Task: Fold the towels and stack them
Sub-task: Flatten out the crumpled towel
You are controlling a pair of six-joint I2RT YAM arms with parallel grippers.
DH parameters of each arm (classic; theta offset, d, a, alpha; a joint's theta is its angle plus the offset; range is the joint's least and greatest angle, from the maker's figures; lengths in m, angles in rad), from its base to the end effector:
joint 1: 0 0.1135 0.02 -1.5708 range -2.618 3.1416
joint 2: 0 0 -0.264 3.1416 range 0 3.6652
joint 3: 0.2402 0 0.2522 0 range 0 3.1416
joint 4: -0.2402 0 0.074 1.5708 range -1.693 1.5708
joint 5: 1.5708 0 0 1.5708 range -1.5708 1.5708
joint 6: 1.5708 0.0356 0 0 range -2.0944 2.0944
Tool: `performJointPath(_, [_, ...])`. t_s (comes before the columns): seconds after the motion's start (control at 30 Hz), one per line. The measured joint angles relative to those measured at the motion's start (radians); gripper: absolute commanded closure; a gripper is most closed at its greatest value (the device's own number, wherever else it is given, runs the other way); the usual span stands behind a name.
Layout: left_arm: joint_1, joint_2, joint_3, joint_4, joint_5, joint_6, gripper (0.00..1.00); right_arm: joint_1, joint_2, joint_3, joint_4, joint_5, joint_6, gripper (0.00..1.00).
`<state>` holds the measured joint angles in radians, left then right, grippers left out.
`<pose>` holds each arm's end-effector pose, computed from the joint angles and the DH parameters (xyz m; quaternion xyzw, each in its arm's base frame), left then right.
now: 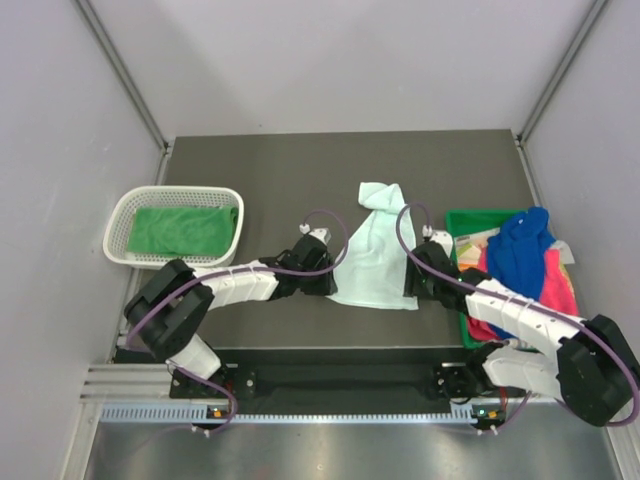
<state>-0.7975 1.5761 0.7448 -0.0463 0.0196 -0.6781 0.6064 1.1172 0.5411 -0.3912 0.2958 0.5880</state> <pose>0.2096 -0.2158 0.1527 0.0594 0.9386 -0.2353 0.2451 0.1733 0.1076 0.1787 0.0351 0.9448 0.0489 0.3222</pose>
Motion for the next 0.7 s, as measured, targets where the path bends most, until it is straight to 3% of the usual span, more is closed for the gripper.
performJointPath(0.27, [0.001,0.013,-0.003,0.017,0.025,-0.003,0.95,0.022,-0.011,-0.058,0.002,0.016,0.071,0.42])
performJointPath(0.37, [0.001,0.016,-0.005,0.023,0.035,-0.003,1.00,0.031,-0.029,-0.085,-0.002,0.013,0.092,0.42])
performJointPath(0.6, [0.001,0.017,-0.008,0.034,0.051,-0.005,1.00,0.068,-0.069,-0.109,-0.012,-0.001,0.126,0.43])
performJointPath(0.7, [0.001,0.017,-0.011,0.037,0.055,-0.005,0.90,0.087,-0.061,-0.109,-0.005,0.001,0.131,0.48])
